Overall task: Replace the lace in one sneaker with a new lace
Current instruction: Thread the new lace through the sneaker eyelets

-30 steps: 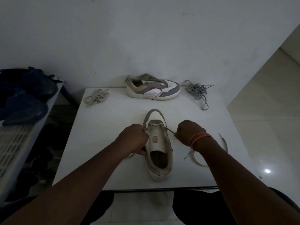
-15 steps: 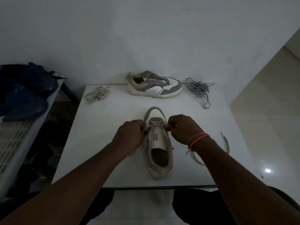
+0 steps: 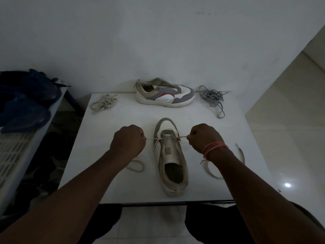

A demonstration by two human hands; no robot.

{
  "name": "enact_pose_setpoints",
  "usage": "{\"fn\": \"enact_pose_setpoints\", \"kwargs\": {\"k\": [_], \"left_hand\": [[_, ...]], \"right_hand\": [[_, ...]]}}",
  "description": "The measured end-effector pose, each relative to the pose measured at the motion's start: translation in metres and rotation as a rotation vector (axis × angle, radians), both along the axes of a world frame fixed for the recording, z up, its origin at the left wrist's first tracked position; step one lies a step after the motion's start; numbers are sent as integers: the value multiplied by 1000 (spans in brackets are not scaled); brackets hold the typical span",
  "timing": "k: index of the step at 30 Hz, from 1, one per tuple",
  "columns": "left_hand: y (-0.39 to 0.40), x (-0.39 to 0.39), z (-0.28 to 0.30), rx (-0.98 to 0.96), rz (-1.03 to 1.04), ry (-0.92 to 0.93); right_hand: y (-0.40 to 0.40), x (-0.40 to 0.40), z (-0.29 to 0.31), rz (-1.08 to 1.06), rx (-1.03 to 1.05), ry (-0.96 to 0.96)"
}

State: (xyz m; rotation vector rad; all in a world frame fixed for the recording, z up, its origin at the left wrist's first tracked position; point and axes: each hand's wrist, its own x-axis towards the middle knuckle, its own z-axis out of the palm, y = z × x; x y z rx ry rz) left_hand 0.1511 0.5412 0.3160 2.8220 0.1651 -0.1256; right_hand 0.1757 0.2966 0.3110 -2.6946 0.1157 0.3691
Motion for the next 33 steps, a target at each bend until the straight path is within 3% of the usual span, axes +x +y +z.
{"fn": "enact_pose_setpoints", "kwargs": {"k": [4, 6, 8, 9, 12, 14, 15, 17, 19, 21, 24, 27, 29, 33], "left_hand": [[0, -6, -8, -5, -62, -53], [-7, -8, -4, -4, -107, -226], [-25, -11, 10, -210, -142, -299], [-38, -12, 17, -366, -130, -237], [-66, -14, 37, -975, 52, 199], [-69, -17, 43, -1286, 23, 361], [-68, -18, 45, -1355, -51, 404], [-63, -23, 49, -1289, -227, 461], [-59, -22, 52, -1109, -323, 441], [-52, -16, 55, -959, -302, 367], [-28, -3, 61, -827, -134, 389], [3, 7, 63, -650, -50, 594], [21, 10, 62, -629, -5, 707], [38, 11, 68, -596, 81, 763]], "right_hand": [[-1, 1, 6, 36, 173, 84], [1, 3, 20, 26, 449, 193], [10, 2, 33, 37, 765, 255], [14, 2, 37, 55, 946, 272], [23, -1, 50, 96, 1541, 337], [21, -2, 58, 80, 1834, 350], [20, 0, 59, 68, 1934, 343], [14, 3, 58, 34, 2033, 275], [7, 10, 52, -61, 2008, 163], [-2, 15, 48, -290, 1837, 40], [-17, 20, 35, -603, 1224, -194], [-24, 22, 24, -603, 788, -315], [-26, 22, 24, -603, 714, -331], [-27, 19, 25, -568, 502, -377]]}}
